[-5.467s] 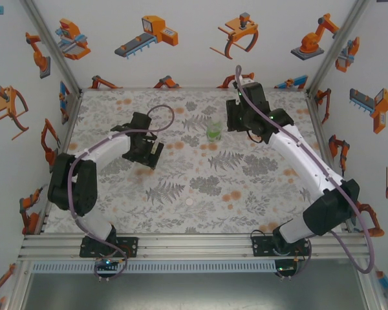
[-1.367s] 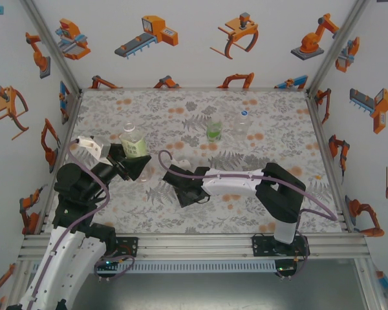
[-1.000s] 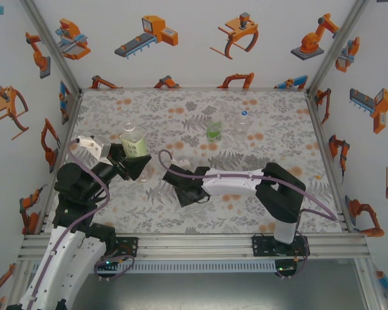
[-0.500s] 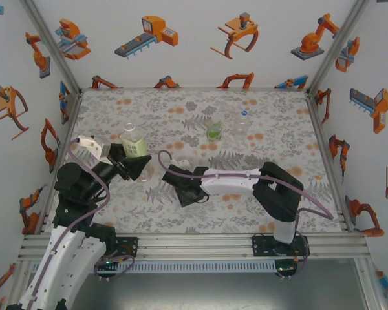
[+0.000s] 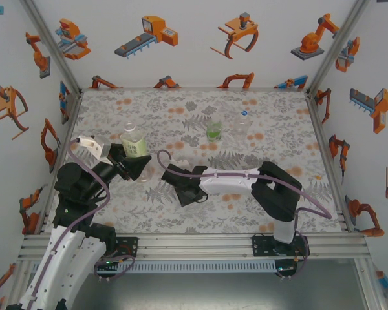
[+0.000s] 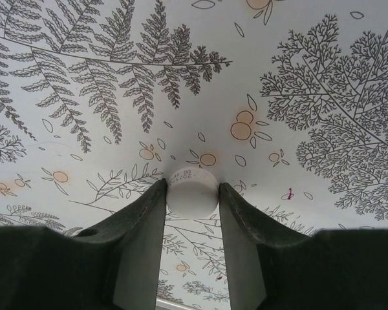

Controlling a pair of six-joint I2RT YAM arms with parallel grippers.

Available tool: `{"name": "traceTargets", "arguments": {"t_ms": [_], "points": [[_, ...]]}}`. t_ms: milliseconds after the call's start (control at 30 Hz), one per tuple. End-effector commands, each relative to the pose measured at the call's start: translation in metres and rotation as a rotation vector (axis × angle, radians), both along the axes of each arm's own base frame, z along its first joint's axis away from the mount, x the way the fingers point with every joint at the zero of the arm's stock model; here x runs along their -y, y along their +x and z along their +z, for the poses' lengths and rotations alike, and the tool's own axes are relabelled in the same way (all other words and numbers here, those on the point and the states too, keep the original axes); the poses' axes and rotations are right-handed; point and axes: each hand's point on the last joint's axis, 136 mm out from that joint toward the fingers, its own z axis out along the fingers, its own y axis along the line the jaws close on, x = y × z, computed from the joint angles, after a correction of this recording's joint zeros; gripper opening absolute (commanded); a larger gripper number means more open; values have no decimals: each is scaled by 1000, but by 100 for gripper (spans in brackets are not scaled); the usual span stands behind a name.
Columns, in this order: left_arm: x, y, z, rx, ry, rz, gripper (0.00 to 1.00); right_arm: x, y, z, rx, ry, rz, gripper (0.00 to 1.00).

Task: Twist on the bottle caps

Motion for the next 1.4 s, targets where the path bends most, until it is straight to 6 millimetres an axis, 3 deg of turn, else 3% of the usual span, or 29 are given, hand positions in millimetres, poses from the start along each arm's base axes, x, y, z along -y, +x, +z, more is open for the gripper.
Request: {"name": "traceTargets", "arguments": {"t_ms": [0,700,933,1367], "points": [[-1,-3,9,21,-18,-1,0,1,-2,-5,-27,-17,-12,40],[0,-1,9,14,-17,-6,0,0,-5,-7,-49,-15,-7,42],[1,-2,6,10,-20,-10,0,0,-5,-6,-48,-12,-7,25],[7,-3,-3,-14,27,-47,0,2,4,34,25,70,-28,21]]}}
